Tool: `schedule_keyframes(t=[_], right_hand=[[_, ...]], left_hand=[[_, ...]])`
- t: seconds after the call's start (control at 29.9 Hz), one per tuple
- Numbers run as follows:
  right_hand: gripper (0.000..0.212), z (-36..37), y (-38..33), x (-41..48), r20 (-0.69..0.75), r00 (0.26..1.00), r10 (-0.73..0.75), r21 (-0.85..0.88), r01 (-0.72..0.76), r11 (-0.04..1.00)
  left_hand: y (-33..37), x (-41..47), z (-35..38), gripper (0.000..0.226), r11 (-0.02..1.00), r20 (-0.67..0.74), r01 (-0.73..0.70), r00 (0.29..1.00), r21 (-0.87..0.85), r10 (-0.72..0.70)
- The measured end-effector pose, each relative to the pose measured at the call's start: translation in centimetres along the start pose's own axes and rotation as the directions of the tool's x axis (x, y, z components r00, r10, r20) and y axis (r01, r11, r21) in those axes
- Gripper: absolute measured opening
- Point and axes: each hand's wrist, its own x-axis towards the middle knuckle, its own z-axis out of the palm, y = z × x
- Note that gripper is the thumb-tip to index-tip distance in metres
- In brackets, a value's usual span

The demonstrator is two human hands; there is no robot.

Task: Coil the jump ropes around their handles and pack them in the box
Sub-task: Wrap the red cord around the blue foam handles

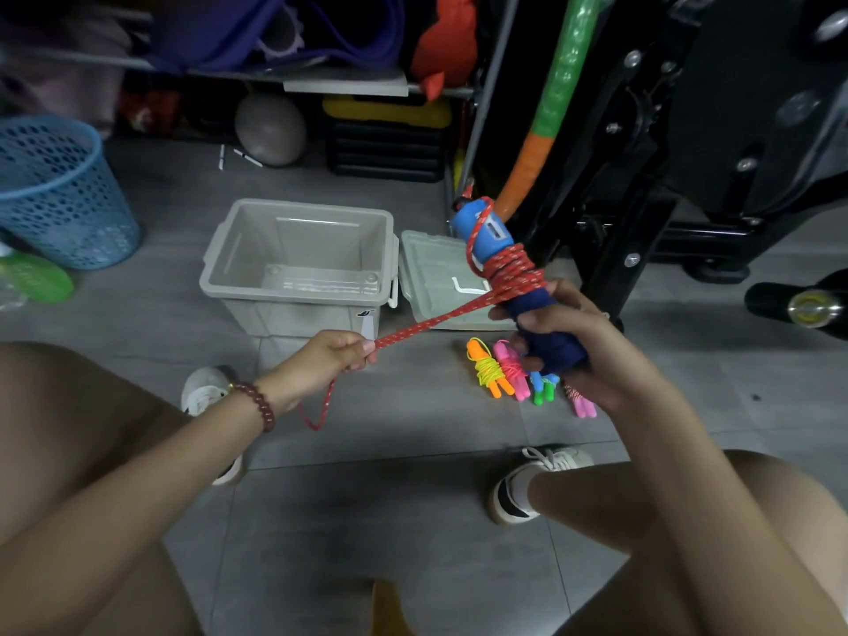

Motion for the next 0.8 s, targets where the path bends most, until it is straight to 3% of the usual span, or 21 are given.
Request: schedule_keyframes(t=[0.07, 0.17, 0.27, 0.33, 0.4, 0.47, 0.53, 0.6, 0.67, 0.8], right_hand=[[0.070, -0.3, -0.2, -0.1, 0.154, 0.988, 0.020, 0.125, -0.039, 0.991], [0.056, -0.6, 0.2, -0.2, 0.392, 0.918, 0.052, 0.199, -0.140, 0.970], [0.059, -0.4, 1.0, -0.1, 0.625, 0.770, 0.126, 0.053, -0.203, 0.978], [0.059, 0.0, 1.3, -0.1, 0.694, 0.665, 0.277, -0.190, -0.201, 0.961], [0.050, 0.8, 1.8, -0.2, 0.607, 0.651, 0.455, -0.510, -0.119, 0.852], [0.050, 1.6, 2.5, -0.2, 0.466, 0.694, 0.548, -0.729, -0.050, 0.683], [0.057, 2.7, 3.5, -0.2, 0.296, 0.763, 0.575, -0.880, -0.017, 0.475], [0.064, 3.6, 4.3, 0.1, 0.162, 0.838, 0.520, -0.959, 0.009, 0.284], [0.074, 4.0, 5.0, 0.7, 0.117, 0.858, 0.500, -0.967, -0.016, 0.253], [0.089, 3.5, 6.1, 2.7, 0.060, 0.910, 0.411, -0.951, -0.074, 0.301]], left_hand=[[0.2, -0.1, 0.3, 0.026, 1.000, 0.005, 0.004, 1.000, -0.023, -0.004], [0.6, 0.2, 0.8, 0.023, 0.999, -0.018, -0.036, 0.999, -0.007, 0.036], [1.0, 0.8, 0.9, 0.024, 0.994, -0.055, -0.104, 0.993, 0.040, 0.106], [1.2, 1.4, 0.9, 0.022, 0.984, -0.092, -0.143, 0.984, 0.104, 0.153], [1.6, 1.6, 0.8, 0.011, 0.969, -0.155, -0.183, 0.965, 0.168, 0.210], [2.2, 1.7, 0.6, 0.006, 0.939, -0.234, -0.220, 0.930, 0.263, 0.283], [3.0, 1.5, 0.3, 0.010, 0.892, -0.282, -0.259, 0.884, 0.370, 0.374], [4.0, 1.1, 0.4, 0.011, 0.783, -0.287, -0.338, 0.795, 0.523, 0.534], [5.3, 0.5, 0.8, 0.015, 0.631, -0.228, -0.386, 0.703, 0.673, 0.673], [6.6, -1.2, 1.4, 0.020, 0.457, -0.098, -0.517, 0.580, 0.724, 0.809]])
